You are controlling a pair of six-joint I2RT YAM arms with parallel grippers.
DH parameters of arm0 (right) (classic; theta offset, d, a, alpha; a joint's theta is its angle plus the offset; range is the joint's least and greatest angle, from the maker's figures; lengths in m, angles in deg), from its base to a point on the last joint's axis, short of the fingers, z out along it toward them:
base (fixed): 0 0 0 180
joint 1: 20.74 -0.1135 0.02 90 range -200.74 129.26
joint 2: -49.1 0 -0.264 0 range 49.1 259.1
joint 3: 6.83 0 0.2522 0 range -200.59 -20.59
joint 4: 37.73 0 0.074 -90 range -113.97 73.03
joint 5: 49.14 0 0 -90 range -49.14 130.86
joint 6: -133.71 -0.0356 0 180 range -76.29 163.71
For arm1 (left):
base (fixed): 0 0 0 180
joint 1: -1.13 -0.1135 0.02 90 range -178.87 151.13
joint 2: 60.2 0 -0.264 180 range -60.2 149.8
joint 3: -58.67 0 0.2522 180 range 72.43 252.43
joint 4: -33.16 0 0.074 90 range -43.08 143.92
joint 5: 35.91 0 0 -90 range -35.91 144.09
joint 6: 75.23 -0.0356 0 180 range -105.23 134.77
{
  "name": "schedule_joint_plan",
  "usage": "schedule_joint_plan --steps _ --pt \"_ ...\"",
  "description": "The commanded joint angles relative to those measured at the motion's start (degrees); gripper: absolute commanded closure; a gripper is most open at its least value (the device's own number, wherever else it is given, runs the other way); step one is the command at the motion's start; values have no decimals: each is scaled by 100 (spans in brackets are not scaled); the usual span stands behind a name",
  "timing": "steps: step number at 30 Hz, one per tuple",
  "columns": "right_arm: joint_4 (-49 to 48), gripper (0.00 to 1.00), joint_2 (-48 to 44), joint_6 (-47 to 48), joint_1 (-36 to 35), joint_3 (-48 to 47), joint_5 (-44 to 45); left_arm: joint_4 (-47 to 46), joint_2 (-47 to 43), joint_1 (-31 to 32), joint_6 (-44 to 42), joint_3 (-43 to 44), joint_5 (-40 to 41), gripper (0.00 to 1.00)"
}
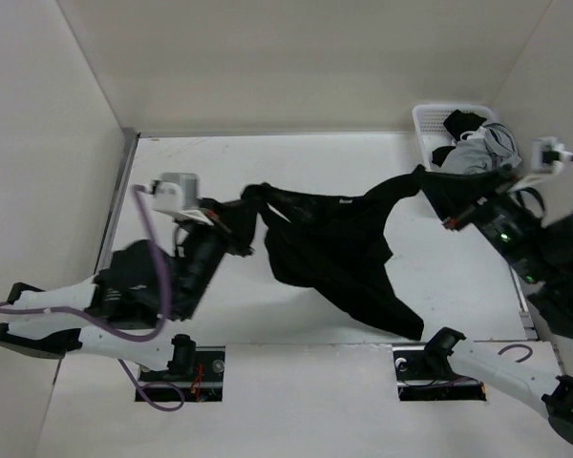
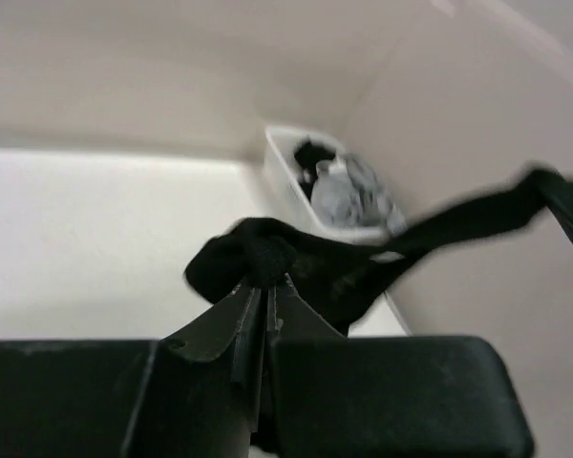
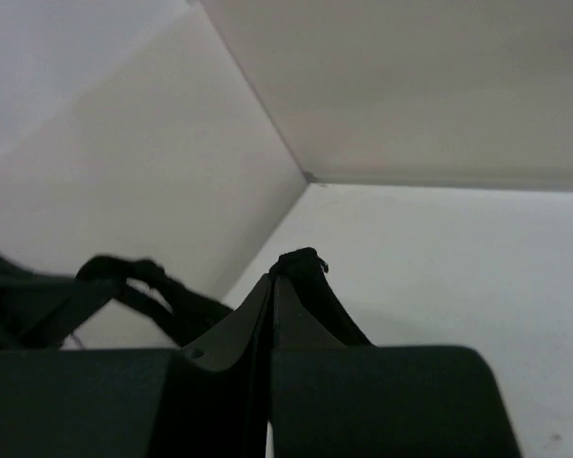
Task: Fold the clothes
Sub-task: Flatten the tank top out
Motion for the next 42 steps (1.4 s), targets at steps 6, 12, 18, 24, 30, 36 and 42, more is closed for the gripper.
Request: schedule_joint_plan --steps 6,12,18,24,30,36,42 --pt "187 100 -189 303 -672 -1753 90 -4076 654 440 -5249 1165 535 100" --pt "117 100 136 321 -760 -2203 72 -6389 1752 1170 -8062 2500 -132 99" --pt "-286 100 821 383 -156 -1659 -41 -7209 1922 453 -8621 2338 -546 95" --pt "-1235 100 2199 -407 1610 -1043 -1253 -5668 1666 -2420 -5779 299 -493 93" --pt "-1360 100 4457 -531 2543 -1831 -1677 -2168 2744 -5382 -1417 469 -2599 93" --pt "-614 99 6962 -593 3018 -4422 -1651 -1367 5257 -6590 -1228 3287 -3499 90" --pt "-1296 52 6609 -629 2993 -3641 -1308 -635 5992 -6732 -1211 4282 -3675 44"
